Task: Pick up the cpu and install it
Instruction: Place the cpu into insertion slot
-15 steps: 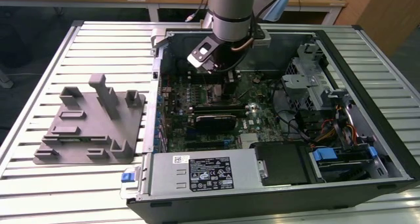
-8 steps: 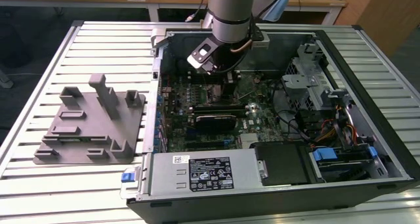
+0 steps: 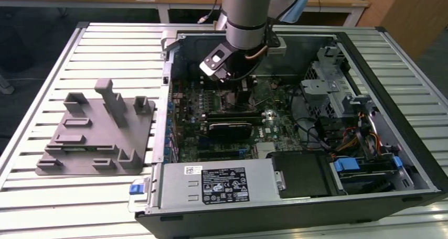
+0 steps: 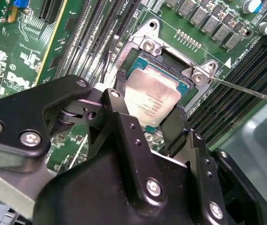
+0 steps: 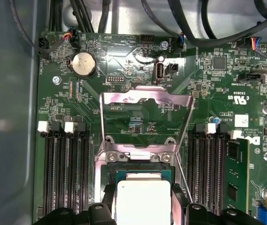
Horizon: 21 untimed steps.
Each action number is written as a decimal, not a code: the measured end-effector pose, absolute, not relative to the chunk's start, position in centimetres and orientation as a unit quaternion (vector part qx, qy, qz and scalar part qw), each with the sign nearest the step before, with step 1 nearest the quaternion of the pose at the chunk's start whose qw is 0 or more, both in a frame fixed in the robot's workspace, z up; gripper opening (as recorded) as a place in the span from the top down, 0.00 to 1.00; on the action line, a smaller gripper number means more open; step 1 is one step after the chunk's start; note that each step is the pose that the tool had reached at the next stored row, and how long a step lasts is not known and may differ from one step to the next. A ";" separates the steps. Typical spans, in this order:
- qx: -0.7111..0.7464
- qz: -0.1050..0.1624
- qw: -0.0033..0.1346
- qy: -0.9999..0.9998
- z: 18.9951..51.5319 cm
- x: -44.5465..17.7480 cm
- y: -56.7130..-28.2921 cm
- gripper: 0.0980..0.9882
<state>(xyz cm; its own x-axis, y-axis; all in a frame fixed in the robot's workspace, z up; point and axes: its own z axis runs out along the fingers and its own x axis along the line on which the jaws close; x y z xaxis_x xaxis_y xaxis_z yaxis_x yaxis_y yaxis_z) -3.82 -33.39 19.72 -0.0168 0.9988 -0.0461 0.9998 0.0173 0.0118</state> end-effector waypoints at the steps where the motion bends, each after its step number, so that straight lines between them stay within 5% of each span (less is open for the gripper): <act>1: 0.701 -0.012 0.020 0.713 19.6 -3.8 -33.4 0.50; 21: 0.703 -0.012 0.020 0.711 19.1 -3.8 -33.4 0.49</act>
